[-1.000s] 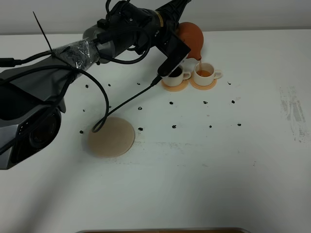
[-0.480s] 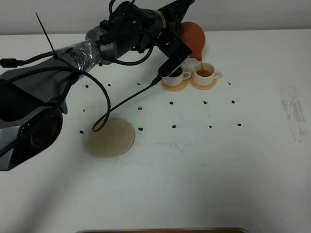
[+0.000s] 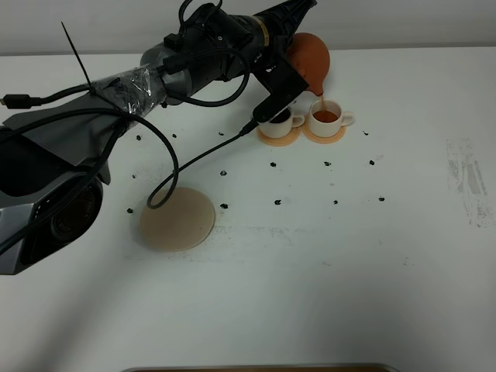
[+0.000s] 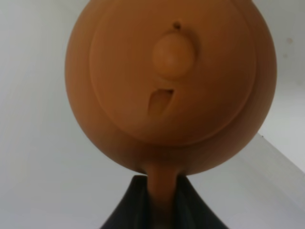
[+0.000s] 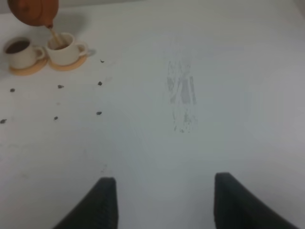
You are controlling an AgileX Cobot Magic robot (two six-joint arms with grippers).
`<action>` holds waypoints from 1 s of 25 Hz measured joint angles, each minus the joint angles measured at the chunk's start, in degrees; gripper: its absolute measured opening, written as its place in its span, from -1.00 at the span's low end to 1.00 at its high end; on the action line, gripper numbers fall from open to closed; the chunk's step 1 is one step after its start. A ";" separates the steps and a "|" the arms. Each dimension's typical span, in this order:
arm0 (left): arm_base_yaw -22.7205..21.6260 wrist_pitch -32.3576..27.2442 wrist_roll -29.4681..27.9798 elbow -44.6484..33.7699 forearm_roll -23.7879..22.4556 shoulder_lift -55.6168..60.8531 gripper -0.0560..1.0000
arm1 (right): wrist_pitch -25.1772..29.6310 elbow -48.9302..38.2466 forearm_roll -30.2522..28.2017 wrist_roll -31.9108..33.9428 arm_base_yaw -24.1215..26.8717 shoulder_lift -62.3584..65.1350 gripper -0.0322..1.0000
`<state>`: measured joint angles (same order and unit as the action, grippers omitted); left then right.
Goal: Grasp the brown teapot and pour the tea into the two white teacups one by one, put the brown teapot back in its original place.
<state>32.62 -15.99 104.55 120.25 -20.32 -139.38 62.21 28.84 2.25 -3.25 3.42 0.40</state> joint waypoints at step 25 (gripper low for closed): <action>0.46 1.75 0.48 -1.13 -5.05 0.00 -0.66 | 0.00 0.00 0.00 0.00 0.00 0.00 -0.02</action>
<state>33.09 -14.24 105.03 119.12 -25.37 -139.38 62.21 28.84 2.25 -3.25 3.42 0.40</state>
